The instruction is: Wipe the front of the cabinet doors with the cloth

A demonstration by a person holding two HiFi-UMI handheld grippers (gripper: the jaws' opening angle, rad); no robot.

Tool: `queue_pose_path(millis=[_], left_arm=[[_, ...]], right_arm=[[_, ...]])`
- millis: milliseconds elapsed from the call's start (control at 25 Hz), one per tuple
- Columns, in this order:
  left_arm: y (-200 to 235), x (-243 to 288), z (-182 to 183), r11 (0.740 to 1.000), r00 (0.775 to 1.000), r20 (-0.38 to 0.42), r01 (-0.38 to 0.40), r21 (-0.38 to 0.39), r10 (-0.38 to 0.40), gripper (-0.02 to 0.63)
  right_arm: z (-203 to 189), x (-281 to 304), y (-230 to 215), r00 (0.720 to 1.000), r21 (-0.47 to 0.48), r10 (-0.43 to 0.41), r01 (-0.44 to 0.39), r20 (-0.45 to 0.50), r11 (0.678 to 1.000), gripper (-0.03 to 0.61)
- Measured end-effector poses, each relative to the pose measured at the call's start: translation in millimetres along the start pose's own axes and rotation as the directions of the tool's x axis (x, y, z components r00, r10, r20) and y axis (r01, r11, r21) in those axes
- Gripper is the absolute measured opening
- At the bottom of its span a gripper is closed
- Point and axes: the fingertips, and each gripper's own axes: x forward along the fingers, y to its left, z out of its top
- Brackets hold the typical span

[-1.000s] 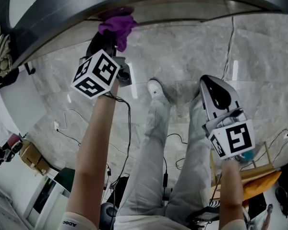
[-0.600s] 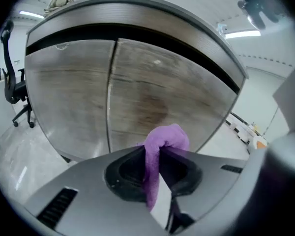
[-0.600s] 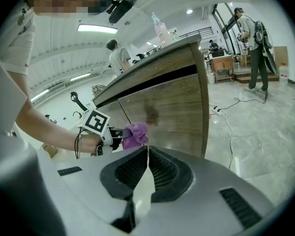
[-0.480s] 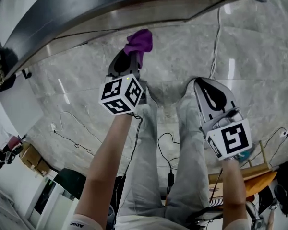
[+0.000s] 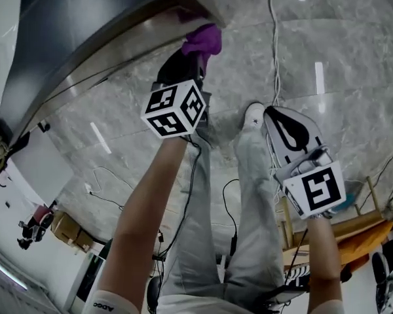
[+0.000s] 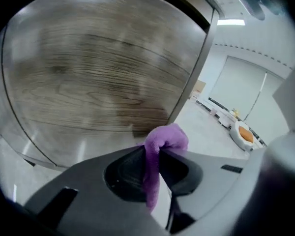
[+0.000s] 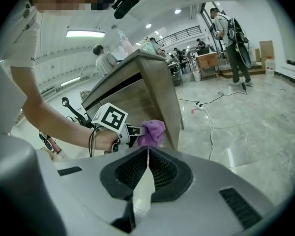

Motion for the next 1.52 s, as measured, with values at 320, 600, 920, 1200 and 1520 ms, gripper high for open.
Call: queue_pose_path(millis=[320, 600, 920, 1200, 1520], left_arm=[[-3, 41, 11, 0.997, 0.999, -0.033, 0.037, 0.073, -0.034, 0.06], [25, 36, 13, 0.989, 0.996, -0.052, 0.081, 0.123, -0.075, 0.06], [106, 8, -1, 0.998, 0.997, -0.075, 0.028, 0.057, -0.024, 0.06], [204, -30, -11, 0.995, 0.991, -0.091, -0.101, -0.009, 0.099, 0.06], [282, -52, -24, 0.985, 0.983, -0.087, -0.165, -0.044, 0.16, 0.06]], right_arm=[[-28, -17, -34, 0.993, 0.087, -0.12, 0.118, 0.016, 0.989, 0.029], [-33, 3, -10, 0.986, 0.129, -0.165, 0.159, 0.032, 0.979, 0.029], [-20, 50, 53, 0.992, 0.094, -0.114, 0.109, 0.049, 0.99, 0.029], [-26, 82, 95, 0.995, 0.078, -0.09, 0.087, 0.036, 0.993, 0.029], [-25, 96, 117, 0.995, 0.07, -0.096, 0.093, 0.04, 0.993, 0.029]])
